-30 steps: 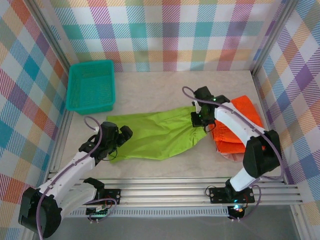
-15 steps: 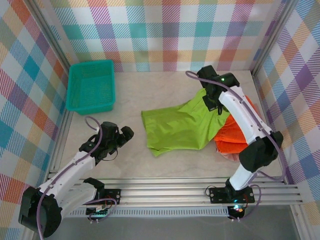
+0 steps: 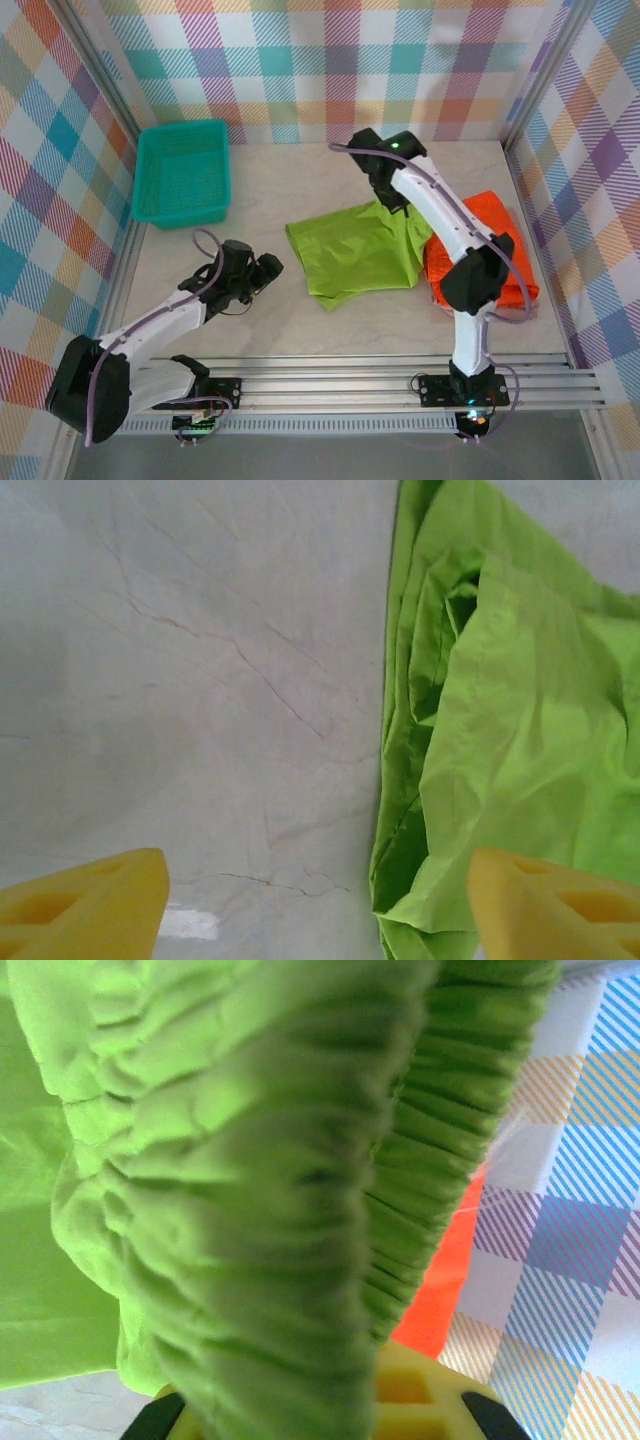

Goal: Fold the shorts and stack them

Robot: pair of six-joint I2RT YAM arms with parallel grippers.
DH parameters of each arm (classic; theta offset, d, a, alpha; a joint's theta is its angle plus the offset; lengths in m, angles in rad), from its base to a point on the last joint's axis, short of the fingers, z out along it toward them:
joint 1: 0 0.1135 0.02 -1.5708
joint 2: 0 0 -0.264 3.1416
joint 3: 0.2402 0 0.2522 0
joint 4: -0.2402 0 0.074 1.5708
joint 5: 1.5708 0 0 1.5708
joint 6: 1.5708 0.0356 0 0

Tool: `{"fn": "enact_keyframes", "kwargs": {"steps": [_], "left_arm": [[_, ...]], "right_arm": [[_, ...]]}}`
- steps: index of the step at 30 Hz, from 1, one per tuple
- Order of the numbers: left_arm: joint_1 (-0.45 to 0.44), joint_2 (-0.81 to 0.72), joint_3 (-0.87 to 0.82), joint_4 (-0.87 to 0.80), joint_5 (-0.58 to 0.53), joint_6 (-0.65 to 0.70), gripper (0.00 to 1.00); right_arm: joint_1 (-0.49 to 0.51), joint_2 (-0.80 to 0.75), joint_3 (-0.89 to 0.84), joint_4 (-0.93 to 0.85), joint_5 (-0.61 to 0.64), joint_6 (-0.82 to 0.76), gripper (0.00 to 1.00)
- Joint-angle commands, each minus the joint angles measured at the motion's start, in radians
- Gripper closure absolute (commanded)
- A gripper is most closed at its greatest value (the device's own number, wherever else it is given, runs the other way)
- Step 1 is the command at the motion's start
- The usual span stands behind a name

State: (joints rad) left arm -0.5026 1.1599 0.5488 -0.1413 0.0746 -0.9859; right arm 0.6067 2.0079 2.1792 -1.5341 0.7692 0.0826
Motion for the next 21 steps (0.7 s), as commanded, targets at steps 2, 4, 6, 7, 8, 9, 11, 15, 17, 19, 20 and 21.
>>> {"fn": "enact_keyframes", "kwargs": {"steps": [2, 4, 6, 7, 8, 9, 11, 15, 17, 19, 20, 21], "left_arm": [[-0.058, 0.09, 0.042, 0.121, 0.01, -0.043, 0.27], [-0.083, 0.144, 0.042, 0.17, 0.008, -0.059, 0.28], [-0.107, 0.206, 0.049, 0.222, 0.017, -0.076, 0.32], [-0.118, 0.227, 0.056, 0.242, 0.021, -0.083, 0.34], [-0.13, 0.257, 0.065, 0.26, 0.025, -0.086, 0.36], [-0.144, 0.285, 0.075, 0.275, 0.024, -0.086, 0.38], [-0.166, 0.326, 0.095, 0.281, 0.02, -0.084, 0.45], [-0.187, 0.384, 0.103, 0.281, 0.005, -0.083, 0.61], [-0.189, 0.41, 0.094, 0.287, 0.003, -0.089, 0.7], [-0.191, 0.439, 0.084, 0.306, 0.007, -0.095, 0.77], [-0.193, 0.45, 0.081, 0.313, 0.01, -0.098, 0.79], [-0.195, 0.462, 0.079, 0.32, 0.013, -0.1, 0.81]], "right_arm": [[0.068, 0.09, 0.128, -0.131, 0.027, 0.103, 1.0], [0.09, 0.138, 0.177, -0.161, 0.028, 0.126, 1.0], [0.109, 0.178, 0.216, -0.18, 0.026, 0.139, 1.0], [0.116, 0.191, 0.228, -0.182, 0.024, 0.14, 1.0], [0.124, 0.203, 0.235, -0.181, 0.023, 0.141, 1.0], [0.131, 0.215, 0.244, -0.181, 0.02, 0.142, 1.0], [0.141, 0.234, 0.263, -0.182, 0.012, 0.146, 1.0], [0.161, 0.261, 0.284, -0.162, -0.047, 0.151, 1.0], [0.174, 0.271, 0.289, -0.149, -0.087, 0.149, 1.0], [0.19, 0.283, 0.292, -0.137, -0.117, 0.151, 1.0], [0.196, 0.288, 0.295, -0.132, -0.129, 0.151, 1.0], [0.202, 0.296, 0.297, -0.125, -0.152, 0.151, 1.0]]}}
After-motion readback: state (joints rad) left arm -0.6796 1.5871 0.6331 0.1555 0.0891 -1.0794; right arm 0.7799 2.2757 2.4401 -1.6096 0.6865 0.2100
